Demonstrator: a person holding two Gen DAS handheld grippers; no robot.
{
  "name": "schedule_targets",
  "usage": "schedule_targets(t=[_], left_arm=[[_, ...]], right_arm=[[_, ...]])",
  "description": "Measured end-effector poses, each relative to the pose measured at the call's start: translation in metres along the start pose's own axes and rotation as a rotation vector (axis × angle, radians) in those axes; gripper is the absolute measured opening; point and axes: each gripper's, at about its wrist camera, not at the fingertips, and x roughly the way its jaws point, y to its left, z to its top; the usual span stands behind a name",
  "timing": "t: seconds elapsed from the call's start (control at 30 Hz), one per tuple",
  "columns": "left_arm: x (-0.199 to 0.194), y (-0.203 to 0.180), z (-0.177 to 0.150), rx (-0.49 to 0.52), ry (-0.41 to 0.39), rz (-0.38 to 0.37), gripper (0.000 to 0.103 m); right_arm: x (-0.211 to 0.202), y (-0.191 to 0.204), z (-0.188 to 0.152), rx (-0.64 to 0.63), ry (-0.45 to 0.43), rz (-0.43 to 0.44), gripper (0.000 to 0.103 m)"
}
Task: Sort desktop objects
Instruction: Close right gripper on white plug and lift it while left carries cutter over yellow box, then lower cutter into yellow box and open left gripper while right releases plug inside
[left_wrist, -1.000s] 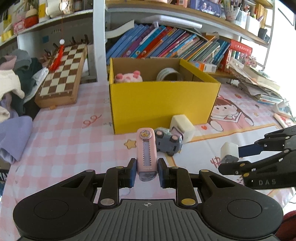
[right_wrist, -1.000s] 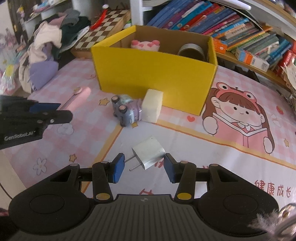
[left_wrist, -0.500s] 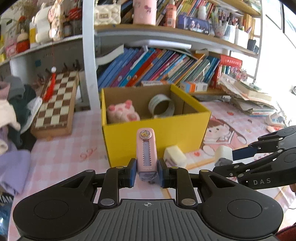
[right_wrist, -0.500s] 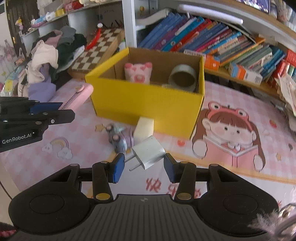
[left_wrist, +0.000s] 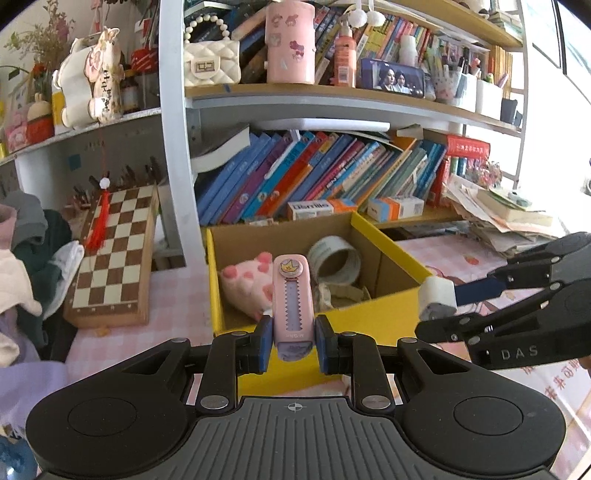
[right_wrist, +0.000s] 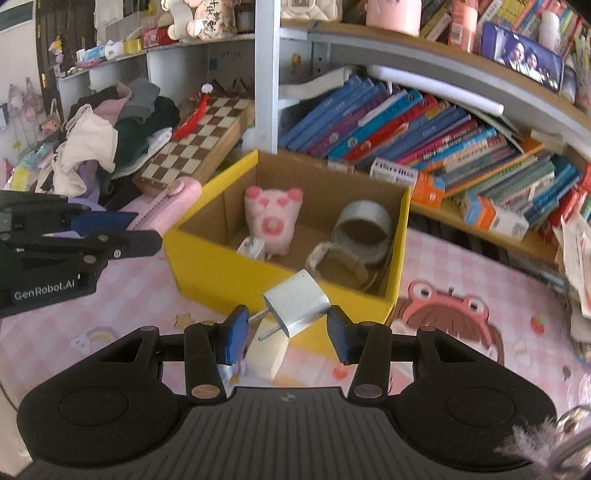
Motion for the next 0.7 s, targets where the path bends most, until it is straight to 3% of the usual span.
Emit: schedule_targets(t=[0.27,0.7], left_arm=[[0.025,0.001,0.019,0.007,-0.015,0.017,0.023],[0.075,0.012,0.030,0.007,0.049,0.042,0.023]], right_arm=[[0.021,-0.017,0.034,-0.039,-0.039,-0.014,0.044],[0.075,-0.029,0.063,-0.127,-0.017,0.004,0.044]])
